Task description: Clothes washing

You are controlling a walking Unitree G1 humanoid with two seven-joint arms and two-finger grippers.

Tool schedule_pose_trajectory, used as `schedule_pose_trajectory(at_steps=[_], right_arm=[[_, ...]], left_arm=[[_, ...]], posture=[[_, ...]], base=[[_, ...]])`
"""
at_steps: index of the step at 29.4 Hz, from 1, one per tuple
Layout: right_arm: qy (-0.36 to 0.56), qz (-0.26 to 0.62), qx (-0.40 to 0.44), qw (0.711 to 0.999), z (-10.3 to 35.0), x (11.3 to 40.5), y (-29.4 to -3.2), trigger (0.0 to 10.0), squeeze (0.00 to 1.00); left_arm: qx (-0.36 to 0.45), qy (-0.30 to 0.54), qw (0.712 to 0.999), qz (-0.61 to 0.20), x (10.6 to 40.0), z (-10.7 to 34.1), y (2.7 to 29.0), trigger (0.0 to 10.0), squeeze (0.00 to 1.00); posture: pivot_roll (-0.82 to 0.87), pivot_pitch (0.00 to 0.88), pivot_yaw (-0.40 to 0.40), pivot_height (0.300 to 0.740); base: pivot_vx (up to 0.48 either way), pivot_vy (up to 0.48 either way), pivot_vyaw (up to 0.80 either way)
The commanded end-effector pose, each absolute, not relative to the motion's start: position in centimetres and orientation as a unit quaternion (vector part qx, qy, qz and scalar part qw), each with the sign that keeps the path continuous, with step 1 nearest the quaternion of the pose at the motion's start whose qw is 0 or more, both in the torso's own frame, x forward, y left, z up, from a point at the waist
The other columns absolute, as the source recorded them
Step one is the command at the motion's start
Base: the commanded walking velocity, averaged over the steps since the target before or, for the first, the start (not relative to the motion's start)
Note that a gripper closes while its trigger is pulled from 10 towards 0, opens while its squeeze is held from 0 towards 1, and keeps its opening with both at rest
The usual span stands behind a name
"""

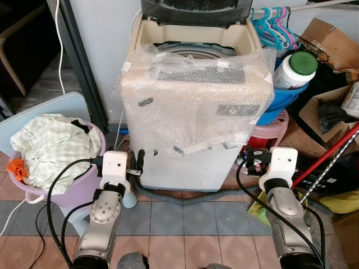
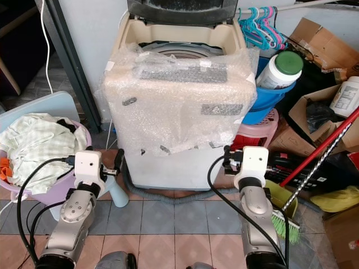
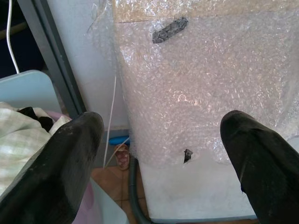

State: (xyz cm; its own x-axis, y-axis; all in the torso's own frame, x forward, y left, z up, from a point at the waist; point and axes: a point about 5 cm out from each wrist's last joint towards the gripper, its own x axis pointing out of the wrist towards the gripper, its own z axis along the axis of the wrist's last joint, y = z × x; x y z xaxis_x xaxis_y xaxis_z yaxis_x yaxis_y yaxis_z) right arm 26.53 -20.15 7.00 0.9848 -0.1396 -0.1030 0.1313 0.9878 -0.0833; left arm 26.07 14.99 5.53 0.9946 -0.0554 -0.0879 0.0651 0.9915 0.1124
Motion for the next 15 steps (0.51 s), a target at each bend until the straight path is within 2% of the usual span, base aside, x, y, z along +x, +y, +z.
schedule_pose_trajectory(at_steps=[1, 6, 15], right_arm=[[0.084, -0.028, -0.086, 0.992, 8.6, 27.9, -18.9, 10.0, 0.0], [0.079, 0.005, -0.055, 0.995, 8.7, 27.6, -18.0, 10.0, 0.0], [0.066, 0.028, -0.052, 0.996, 9.0, 27.8, -16.4, 10.0, 0.0]], left_arm=[[-0.013, 0.05, 0.997, 0.055, 25.3, 9.1, 15.0, 10.0, 0.0], [-0.025, 0.061, 0.997, 0.045, 25.1, 8.7, 15.1, 10.0, 0.0], [-0.013, 0.056, 0.997, 0.044, 24.7, 8.8, 15.3, 10.0, 0.0]], posture=[[0.07, 0.058, -0.029, 0.74], [0.07, 0.069, -0.022, 0.74], [0.08, 0.078, -0.015, 0.74]], base=[[0.0, 0.0, 0.0], [0.0, 0.0, 0.0], [0.0, 0.0, 0.0]])
